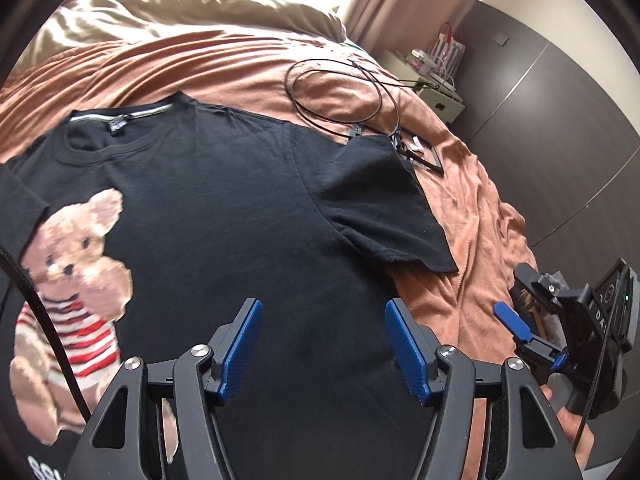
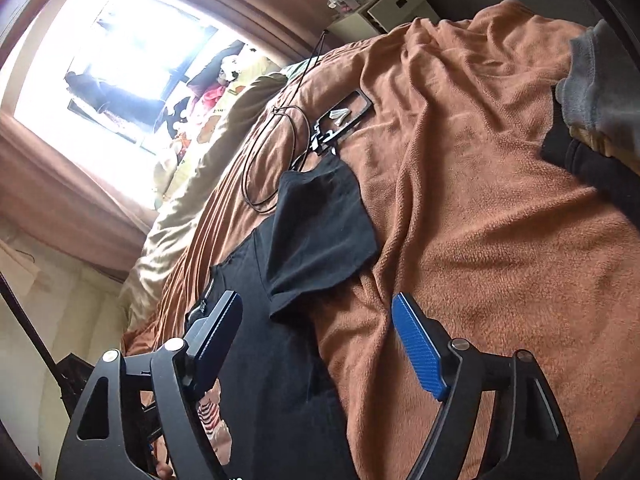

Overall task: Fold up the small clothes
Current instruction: 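Grasp the other side edge with both tools and fold it toward the collar center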

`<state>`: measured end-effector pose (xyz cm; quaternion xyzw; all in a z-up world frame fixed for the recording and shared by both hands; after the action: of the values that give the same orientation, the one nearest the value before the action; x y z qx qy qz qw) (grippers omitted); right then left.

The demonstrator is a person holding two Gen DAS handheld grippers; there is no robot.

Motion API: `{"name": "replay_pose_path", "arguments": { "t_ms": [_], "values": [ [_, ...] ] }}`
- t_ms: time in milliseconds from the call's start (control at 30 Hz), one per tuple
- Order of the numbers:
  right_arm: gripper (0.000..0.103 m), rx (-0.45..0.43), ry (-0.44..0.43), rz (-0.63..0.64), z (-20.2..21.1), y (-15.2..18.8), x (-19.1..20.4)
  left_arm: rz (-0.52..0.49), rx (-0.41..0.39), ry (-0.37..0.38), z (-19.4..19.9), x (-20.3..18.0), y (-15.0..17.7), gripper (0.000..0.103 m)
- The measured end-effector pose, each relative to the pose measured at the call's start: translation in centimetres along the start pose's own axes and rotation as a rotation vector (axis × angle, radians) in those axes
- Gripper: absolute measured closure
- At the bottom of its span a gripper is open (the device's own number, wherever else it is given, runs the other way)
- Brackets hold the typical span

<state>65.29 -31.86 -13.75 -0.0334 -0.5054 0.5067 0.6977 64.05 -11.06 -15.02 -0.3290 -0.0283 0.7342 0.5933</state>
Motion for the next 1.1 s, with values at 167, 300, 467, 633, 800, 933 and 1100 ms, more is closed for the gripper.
{"name": "replay_pose_path", "arguments": {
  "t_ms": [167,300,467,633,800,933,1100],
  "values": [
    [0.034,-0.011,-0.052,-0.055,-2.5,-1.5,-0.9,-0.001,0.031,0.016,-2.9,0.1,-0.5,0.05],
    [0.035,-0.01,-0.054,-0.065,-4.6,-1.7,-1.3,0.013,0.043,0.023,-4.6,0.7,-1.1,0.054],
    [0.036,0.015,0.001,-0.044,-6.7,-1.5,-1.6,0.004,0.047,0.026,-5.9,1.0,-2.0,0.056],
    [0.044,0.031,0.046,-0.099,-7.9,-1.6,-2.5,0.009,0.049,0.043,-6.8,1.3,-2.8,0.06],
    [0.059,0.037,-0.041,-0.142,-9.0,-2.2,-2.5,-0.003,0.063,0.065,-8.1,0.8,-3.3,0.07],
    [0.093,0.038,-0.036,-0.137,-10.3,-2.0,-3.8,-0.007,0.087,0.094,-9.1,0.1,-3.2,0.08],
    [0.1,-0.01,-0.084,-0.119,-9.6,-2.1,-3.0,0.015,0.107,0.106,-9.6,-0.1,-2.9,0.085]
  ]
}}
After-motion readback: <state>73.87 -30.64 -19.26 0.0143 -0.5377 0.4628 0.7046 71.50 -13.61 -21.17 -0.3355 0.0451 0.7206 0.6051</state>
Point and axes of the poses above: each gripper's, at about its wrist camera, not at the fingertips, and z roughly against the way its jaws point, x to its left, y to its underside, the point moved 4 cm from there along -z, roughly the way its jaws point, and after that the axes turned 10 degrees about z, right-handed, at the moved point
